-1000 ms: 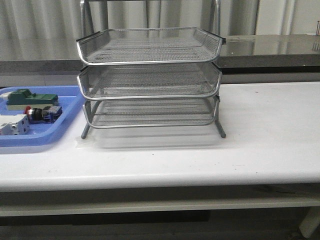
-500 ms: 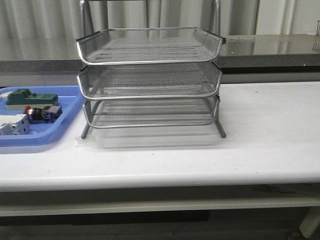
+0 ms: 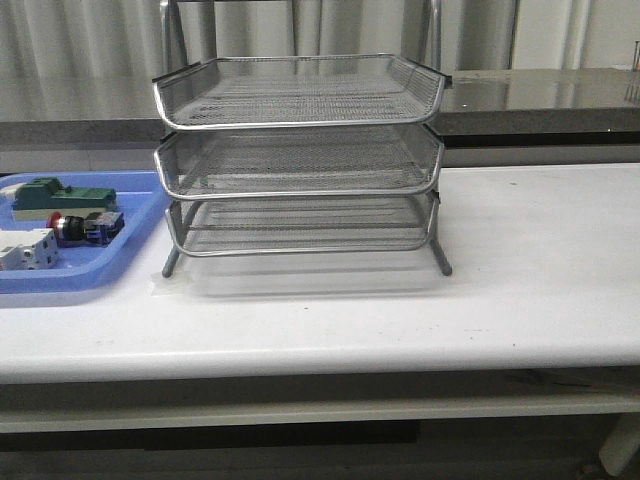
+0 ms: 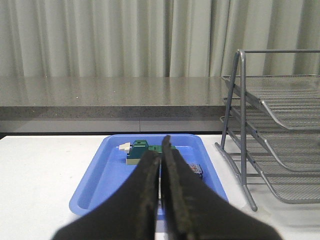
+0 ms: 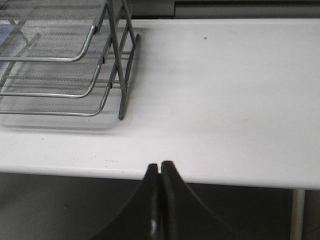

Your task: Place button on rack with both arms

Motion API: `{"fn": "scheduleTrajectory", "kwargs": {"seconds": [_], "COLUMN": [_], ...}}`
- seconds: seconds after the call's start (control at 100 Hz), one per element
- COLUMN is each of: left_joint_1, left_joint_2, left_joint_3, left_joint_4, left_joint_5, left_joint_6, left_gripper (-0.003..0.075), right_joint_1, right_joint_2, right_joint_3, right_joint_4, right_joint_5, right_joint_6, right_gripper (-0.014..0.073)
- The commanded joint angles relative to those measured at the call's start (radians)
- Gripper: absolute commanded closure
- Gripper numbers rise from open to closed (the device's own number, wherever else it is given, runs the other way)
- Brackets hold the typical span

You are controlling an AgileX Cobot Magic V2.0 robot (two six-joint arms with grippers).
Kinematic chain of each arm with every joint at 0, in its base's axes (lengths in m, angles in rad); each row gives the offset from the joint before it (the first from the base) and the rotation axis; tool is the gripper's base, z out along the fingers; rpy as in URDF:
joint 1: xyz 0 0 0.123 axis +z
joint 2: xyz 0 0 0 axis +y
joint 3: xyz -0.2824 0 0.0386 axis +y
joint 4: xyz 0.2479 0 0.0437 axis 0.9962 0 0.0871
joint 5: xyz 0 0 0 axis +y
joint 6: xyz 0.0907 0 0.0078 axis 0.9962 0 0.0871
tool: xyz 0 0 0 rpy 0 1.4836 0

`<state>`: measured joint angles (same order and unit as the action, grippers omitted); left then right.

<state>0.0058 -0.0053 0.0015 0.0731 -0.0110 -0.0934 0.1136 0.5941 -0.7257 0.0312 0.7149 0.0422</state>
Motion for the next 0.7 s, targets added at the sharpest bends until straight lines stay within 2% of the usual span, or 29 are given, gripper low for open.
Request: {"fn": "scheduleTrajectory", "kwargs": {"seconds": [0.0, 0.29, 0.38, 0.5, 0.62, 0.69], "left_joint_1": [-0.001, -0.001, -0.001, -0.001, -0.001, -0.001], "left_joint_2": [-0.033, -0.033, -0.033, -0.033, -0.033, -0.033], "left_joint_3": [0.047, 0.047, 0.047, 0.047, 0.047, 0.047], "left_joint_4": [-0.006, -0.006, -0.006, -0.006, -0.006, -0.006], "left_joint_5": [-0.080, -0.080, -0.080, -0.080, -0.080, -0.080], "left_joint_6": [-0.008, -0.008, -0.008, -0.008, -0.008, -0.008], "left_gripper": [0.0716, 0.0716, 0.0716, 0.0716, 0.0716, 0.0716], "right_joint_1": [-0.006, -0.006, -0.006, -0.006, -0.006, -0.006], "right_joint_2": [0.064, 0.180, 0.203, 0.221, 0.223, 0.223], "right_joint_3": [-0.042, -0.042, -0.042, -0.042, -0.042, -0.042], "right_joint_4": [0.040, 0.139, 0.147, 0.174, 0.182, 0.205], "right_joint_5": [-0.056, -0.058, -0.055, -0.056, -0.066, -0.073], "right_joint_6": [-0.007, -0.007, -0.007, -0.007, -0.007, -0.007], "right_gripper": [0.0651, 0.0648, 0.0608, 0.0440, 0.0197, 0.0117]}}
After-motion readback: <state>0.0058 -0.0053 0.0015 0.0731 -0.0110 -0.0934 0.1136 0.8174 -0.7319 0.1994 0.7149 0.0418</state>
